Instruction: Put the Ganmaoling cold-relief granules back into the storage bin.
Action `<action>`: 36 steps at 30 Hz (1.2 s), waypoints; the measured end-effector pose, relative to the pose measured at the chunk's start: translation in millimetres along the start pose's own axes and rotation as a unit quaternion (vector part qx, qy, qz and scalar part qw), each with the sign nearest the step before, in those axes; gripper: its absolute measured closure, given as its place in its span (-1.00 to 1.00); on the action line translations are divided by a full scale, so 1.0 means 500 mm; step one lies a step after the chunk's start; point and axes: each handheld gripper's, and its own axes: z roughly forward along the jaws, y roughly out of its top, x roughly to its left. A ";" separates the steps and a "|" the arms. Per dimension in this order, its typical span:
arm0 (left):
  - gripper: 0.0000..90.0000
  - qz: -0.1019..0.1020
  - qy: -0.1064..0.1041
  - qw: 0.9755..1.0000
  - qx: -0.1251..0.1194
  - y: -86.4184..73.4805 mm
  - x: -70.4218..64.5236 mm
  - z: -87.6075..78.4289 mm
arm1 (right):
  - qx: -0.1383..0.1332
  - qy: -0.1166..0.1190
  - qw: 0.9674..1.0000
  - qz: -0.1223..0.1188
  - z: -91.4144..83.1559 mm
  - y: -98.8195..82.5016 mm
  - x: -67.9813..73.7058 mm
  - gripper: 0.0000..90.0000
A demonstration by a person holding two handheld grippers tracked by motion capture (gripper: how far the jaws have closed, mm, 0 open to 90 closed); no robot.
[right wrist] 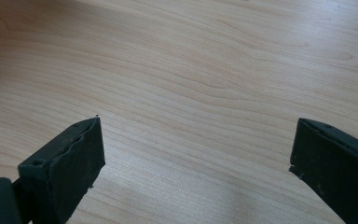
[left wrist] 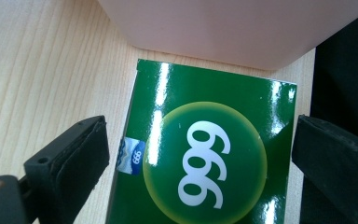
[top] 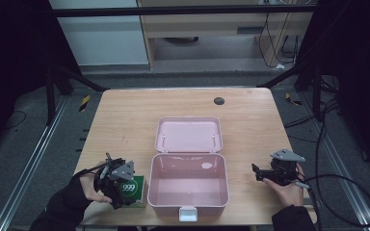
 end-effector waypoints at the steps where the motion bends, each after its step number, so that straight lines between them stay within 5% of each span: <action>1: -0.93 0.000 0.000 1.000 0.000 0.000 0.000 0.000 | 0.000 0.000 1.000 0.000 0.000 0.000 0.000 -0.93; 13: -0.90 -0.008 -0.002 1.000 0.022 -0.016 0.015 0.022 | 0.010 0.002 1.000 -0.009 0.006 -0.003 0.002 -0.93; 36: -0.71 -0.024 0.007 1.000 0.017 -0.025 0.009 0.023 | 0.013 0.003 1.000 -0.012 0.007 -0.003 0.003 -0.93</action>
